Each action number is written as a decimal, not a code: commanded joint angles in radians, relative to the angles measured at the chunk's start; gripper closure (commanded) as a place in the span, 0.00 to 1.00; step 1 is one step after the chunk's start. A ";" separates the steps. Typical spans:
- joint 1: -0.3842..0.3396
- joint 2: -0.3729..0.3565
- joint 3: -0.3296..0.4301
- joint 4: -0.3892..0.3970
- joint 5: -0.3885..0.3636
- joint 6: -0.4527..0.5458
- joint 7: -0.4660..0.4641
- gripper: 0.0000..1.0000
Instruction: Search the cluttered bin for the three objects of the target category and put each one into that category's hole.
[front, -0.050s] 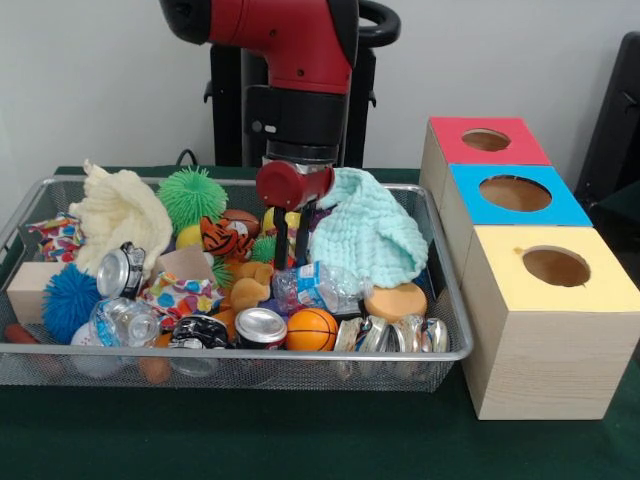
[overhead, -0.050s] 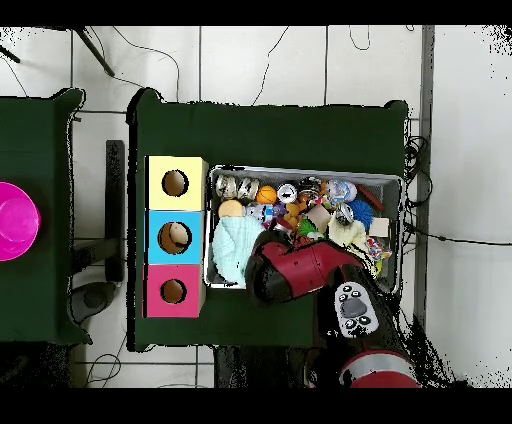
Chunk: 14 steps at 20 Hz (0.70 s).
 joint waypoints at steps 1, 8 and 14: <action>-0.002 0.071 0.059 -0.098 -0.010 -0.044 0.146 0.00; 0.004 0.060 0.090 -0.097 -0.001 -0.029 0.143 0.00; -0.001 0.031 0.132 -0.071 0.011 -0.015 0.145 0.00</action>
